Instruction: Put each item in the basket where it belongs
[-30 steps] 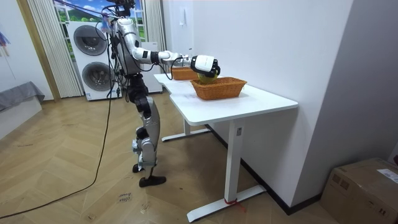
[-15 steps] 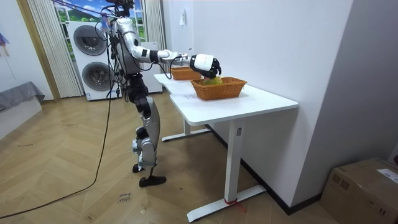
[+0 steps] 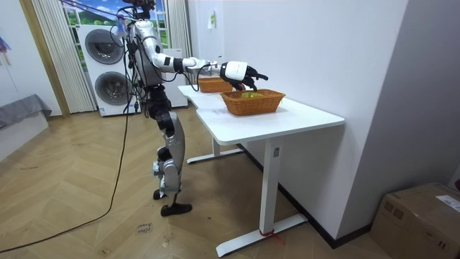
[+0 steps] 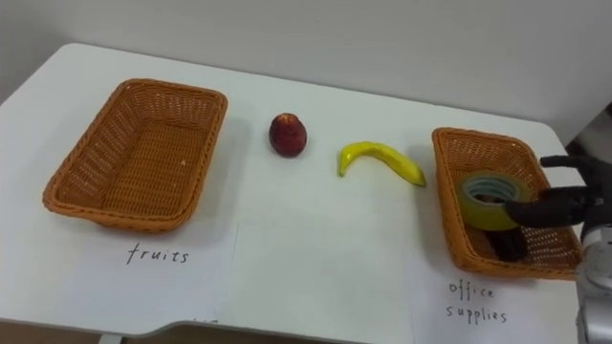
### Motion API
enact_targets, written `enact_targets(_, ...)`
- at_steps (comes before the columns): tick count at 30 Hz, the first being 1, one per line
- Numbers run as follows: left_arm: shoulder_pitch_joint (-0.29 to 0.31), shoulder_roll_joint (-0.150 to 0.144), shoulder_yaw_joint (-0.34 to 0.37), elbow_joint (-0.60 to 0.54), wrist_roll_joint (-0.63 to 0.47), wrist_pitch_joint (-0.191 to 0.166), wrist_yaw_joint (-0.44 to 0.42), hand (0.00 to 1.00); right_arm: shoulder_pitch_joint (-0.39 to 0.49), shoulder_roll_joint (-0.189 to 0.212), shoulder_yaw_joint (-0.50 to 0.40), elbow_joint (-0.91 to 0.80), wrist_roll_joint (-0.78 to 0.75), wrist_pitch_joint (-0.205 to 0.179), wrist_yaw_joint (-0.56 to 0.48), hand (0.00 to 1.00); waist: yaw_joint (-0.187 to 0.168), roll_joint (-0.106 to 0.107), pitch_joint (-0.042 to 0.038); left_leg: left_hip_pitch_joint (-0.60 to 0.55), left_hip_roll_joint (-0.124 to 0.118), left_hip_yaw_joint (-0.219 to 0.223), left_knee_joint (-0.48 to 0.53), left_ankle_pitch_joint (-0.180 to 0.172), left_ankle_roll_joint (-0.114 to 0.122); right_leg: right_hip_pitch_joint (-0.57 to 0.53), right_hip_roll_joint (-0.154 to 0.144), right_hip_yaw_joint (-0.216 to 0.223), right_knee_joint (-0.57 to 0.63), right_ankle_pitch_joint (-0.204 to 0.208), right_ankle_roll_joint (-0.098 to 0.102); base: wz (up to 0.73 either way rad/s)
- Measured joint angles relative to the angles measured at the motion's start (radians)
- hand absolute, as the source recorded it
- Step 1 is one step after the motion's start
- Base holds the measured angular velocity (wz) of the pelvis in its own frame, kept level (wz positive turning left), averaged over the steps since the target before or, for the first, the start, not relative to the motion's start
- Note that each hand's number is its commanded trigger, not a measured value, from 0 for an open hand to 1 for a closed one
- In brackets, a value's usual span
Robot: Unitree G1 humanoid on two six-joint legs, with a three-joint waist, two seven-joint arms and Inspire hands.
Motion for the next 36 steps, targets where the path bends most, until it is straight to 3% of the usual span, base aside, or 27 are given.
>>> enact_targets(6, 0.000, 0.000, 0.000, 0.000, 0.000, 0.000, 0.001, 0.00, 0.000, 0.000, 0.000, 0.000, 0.000, 0.000, 0.000, 0.00, -0.001, 0.006, -0.0043, 0.000, 0.000, 0.000, 0.000, 0.000, 0.000, 0.000, 0.000, 0.000, 0.000, 0.000, 0.000, 0.00)
enact_targets(23, -0.001, 0.001, 0.005, 0.000, 0.001, 0.000, -0.001, 0.00, -0.011, 0.000, 0.000, -0.114, -0.041, 0.000, -0.001, 0.00, 0.003, 0.006, -0.0042, -0.001, 0.002, 0.020, -0.004, 0.000, 0.000, -0.012, 0.005, 0.029, 0.007, 0.000, 0.000, -0.02)
enact_targets(26, -0.006, 0.006, 0.002, 0.000, 0.001, 0.000, -0.009, 0.00, -0.035, 0.000, 0.004, -0.160, -0.041, -0.001, -0.001, 0.00, 0.005, 0.005, -0.0020, 0.001, 0.002, 0.022, -0.004, 0.000, 0.000, -0.011, 0.004, 0.029, 0.010, 0.000, 0.000, -0.02)
enact_targets(27, -0.011, 0.009, 0.001, -0.001, 0.001, 0.000, -0.013, 0.00, -0.051, 0.000, 0.006, -0.172, -0.041, -0.001, -0.001, 0.00, 0.007, 0.004, 0.0044, 0.009, 0.002, 0.024, -0.004, 0.000, 0.000, -0.011, 0.004, 0.030, 0.017, 0.000, 0.000, -0.08)
enact_targets(29, -0.012, 0.015, -0.006, -0.002, 0.000, -0.001, -0.013, 0.00, -0.067, -0.001, 0.011, -0.188, -0.040, -0.001, -0.001, 0.00, 0.011, 0.003, 0.0079, 0.014, 0.002, 0.024, -0.004, 0.000, 0.001, -0.007, 0.004, 0.030, 0.018, 0.000, 0.000, -0.03)
enact_targets(34, -0.016, 0.025, -0.010, -0.003, 0.000, 0.001, -0.011, 0.00, -0.085, -0.002, 0.031, -0.233, -0.052, 0.004, -0.002, 0.00, 0.031, -0.008, 0.0036, 0.014, 0.001, 0.024, -0.001, -0.001, 0.001, -0.006, 0.003, 0.030, 0.020, 0.000, 0.000, 0.00)
enact_targets(36, -0.012, 0.024, -0.020, -0.001, -0.002, 0.002, -0.011, 0.00, -0.135, -0.004, 0.077, -0.233, -0.083, 0.013, 0.003, 0.00, 0.030, -0.010, 0.0032, 0.013, 0.000, 0.024, 0.000, 0.000, 0.001, -0.006, 0.002, 0.028, 0.020, 0.000, 0.000, 0.00)
